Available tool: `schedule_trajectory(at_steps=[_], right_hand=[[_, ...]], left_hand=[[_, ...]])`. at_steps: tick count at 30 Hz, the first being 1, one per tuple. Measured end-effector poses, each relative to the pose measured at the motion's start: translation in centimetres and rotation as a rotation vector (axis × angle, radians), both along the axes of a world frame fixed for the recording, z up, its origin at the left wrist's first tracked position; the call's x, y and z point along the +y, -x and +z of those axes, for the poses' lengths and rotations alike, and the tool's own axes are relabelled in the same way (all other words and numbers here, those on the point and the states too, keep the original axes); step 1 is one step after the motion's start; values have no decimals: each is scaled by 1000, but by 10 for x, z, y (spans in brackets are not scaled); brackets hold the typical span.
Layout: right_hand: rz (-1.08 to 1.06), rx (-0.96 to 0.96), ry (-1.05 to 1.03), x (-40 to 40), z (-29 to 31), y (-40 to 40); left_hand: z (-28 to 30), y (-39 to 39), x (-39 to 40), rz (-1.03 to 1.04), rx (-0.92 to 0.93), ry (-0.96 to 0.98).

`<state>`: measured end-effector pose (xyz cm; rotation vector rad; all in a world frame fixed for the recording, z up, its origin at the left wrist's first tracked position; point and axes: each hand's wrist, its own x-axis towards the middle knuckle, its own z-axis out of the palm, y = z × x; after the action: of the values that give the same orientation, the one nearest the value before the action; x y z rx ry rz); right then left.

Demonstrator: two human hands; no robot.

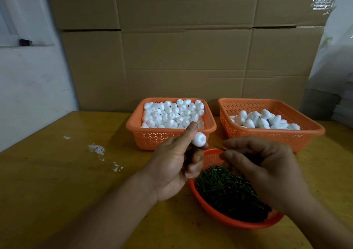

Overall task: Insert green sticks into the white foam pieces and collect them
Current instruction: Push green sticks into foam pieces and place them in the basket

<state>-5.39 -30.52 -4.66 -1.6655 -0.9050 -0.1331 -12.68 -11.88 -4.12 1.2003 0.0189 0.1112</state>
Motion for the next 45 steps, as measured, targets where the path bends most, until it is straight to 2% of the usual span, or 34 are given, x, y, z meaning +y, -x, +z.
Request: schedule_trajectory(at_steps=[2, 6, 14, 18, 26, 45], right_hand=[[65, 76, -91, 3, 0, 5], [139, 110, -141, 9, -2, 12], [156, 63, -117, 11, -3, 17], [123, 19, -82, 11, -3, 17], [-27, -198, 33, 10, -1, 22], [-142, -280, 75, 14, -6, 28]], left_hand=[[0, 0, -1, 18, 19, -10], [0, 1, -2, 36, 40, -36], [0, 2, -3, 3, 18, -102], [-1, 2, -3, -1, 14, -116], [-3, 2, -6, 70, -28, -204], [-11, -1, -7, 141, -119, -369]])
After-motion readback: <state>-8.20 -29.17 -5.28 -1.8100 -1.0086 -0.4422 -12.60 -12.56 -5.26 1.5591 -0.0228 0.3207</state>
